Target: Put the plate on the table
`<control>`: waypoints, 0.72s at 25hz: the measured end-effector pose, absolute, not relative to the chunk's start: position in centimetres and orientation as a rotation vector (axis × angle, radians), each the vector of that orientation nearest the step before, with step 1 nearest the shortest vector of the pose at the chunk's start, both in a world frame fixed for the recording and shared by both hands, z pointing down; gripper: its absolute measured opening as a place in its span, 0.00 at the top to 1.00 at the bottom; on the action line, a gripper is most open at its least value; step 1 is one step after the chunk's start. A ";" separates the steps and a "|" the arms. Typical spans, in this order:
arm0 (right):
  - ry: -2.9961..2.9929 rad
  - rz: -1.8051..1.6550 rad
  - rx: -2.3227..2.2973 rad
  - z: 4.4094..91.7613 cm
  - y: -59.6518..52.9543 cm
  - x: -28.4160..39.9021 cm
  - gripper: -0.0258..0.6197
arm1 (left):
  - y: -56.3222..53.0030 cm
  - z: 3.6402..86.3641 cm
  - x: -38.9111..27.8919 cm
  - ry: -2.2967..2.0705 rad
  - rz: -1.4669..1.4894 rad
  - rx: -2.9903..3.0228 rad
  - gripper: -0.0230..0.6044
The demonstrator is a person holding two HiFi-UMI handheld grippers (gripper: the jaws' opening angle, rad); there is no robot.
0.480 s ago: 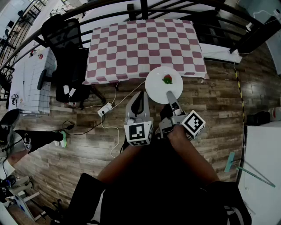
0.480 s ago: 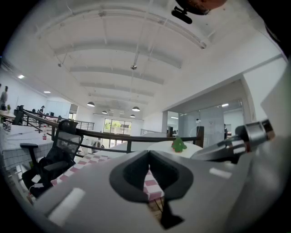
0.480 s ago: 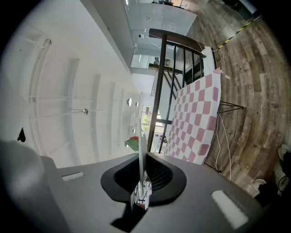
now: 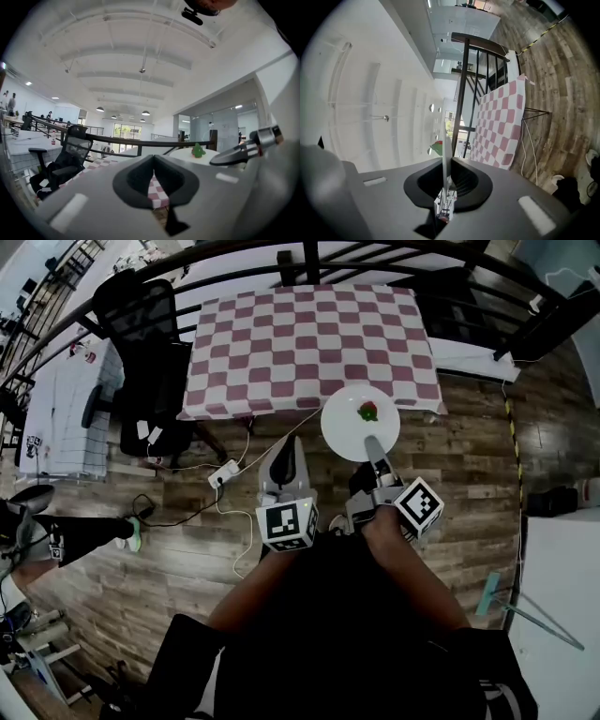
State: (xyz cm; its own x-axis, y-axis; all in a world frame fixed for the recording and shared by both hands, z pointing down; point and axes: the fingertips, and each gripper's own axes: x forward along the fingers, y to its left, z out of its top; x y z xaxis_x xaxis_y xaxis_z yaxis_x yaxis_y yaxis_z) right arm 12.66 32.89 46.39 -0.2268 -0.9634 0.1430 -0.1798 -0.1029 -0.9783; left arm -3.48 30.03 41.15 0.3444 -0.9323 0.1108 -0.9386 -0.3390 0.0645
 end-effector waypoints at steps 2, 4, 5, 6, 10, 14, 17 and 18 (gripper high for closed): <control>1.454 -1.397 -1.311 46.5 32.0 12.7 0.93 | 29.2 41.3 -4.4 -1.746 0.075 2.440 0.95; 1.459 -1.409 -1.325 46.4 30.5 12.7 0.93 | 27.9 41.2 -5.0 -1.749 0.072 2.413 0.95; 1.459 -1.416 -1.334 46.4 29.7 12.7 0.93 | 27.2 41.3 -5.1 -1.749 0.079 2.410 0.95; 1.456 -1.418 -1.335 46.5 29.0 12.6 0.93 | 26.5 41.5 -5.2 -1.746 0.087 2.411 0.95; 1.453 -1.387 -1.301 47.1 27.3 11.7 0.93 | 24.7 43.0 -5.6 -1.719 0.103 2.443 0.95; 1.430 -1.401 -1.327 47.8 24.7 11.5 0.93 | 21.4 43.7 -4.7 -1.652 0.126 2.494 0.95; 1.441 -1.401 -1.367 48.0 22.5 11.4 0.93 | 18.4 43.8 -4.0 -1.600 0.134 2.525 0.95; 1.449 -1.395 -1.380 48.0 21.7 11.4 0.93 | 17.4 43.8 -3.8 -1.586 0.131 2.531 0.95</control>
